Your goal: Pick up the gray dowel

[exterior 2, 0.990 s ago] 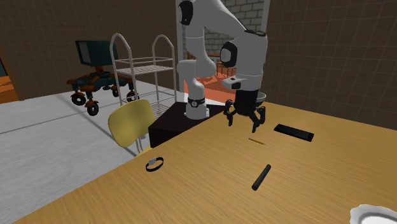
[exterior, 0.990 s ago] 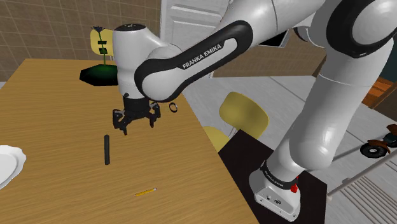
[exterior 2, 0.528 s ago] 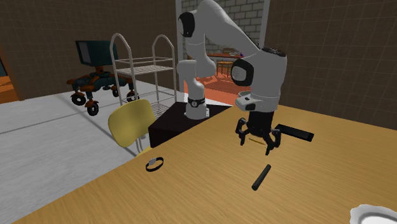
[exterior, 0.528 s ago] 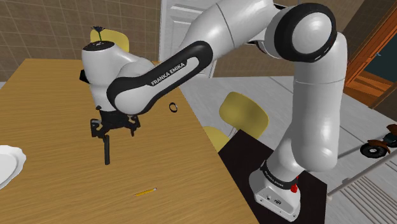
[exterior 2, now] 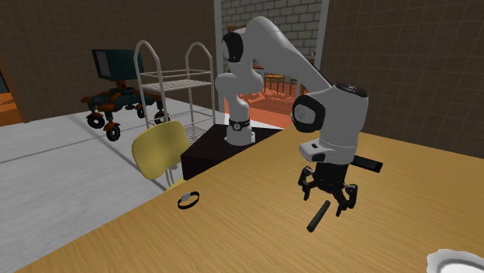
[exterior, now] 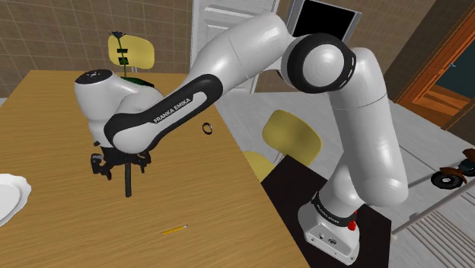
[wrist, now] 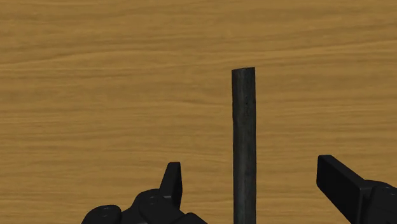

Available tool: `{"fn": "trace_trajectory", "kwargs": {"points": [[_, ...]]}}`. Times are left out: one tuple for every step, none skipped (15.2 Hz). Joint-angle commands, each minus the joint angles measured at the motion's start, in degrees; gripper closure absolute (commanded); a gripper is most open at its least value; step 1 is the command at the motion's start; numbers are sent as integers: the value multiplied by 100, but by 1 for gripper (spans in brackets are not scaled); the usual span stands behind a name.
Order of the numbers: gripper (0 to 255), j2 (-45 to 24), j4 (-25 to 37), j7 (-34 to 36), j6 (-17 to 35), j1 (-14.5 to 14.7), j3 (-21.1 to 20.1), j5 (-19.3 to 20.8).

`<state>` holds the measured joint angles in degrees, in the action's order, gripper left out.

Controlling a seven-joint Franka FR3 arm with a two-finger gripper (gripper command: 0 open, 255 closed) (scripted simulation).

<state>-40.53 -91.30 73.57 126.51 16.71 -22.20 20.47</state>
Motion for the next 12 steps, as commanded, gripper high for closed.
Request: {"fn": "trace_trajectory", "kwargs": {"points": [[0, -128, 35, 34, 92, 35, 39, 46], [0, -177, 36, 46, 139, 46, 55, 65], [0, -227, 39, 58, 185, 57, 71, 84], [0, -255, 39, 64, 212, 62, 80, 95], [0, -255, 41, 64, 212, 63, 81, 95], [255, -249, 28, 66, 219, 60, 80, 95], [255, -251, 31, 65, 217, 61, 80, 95], [255, -249, 28, 66, 218, 60, 80, 95], [255, -249, 27, 66, 219, 60, 80, 95], [255, -238, 12, 70, 223, 59, 78, 94], [255, -227, 3, 70, 221, 57, 75, 91], [255, -233, 18, 67, 212, 58, 75, 90]]}}
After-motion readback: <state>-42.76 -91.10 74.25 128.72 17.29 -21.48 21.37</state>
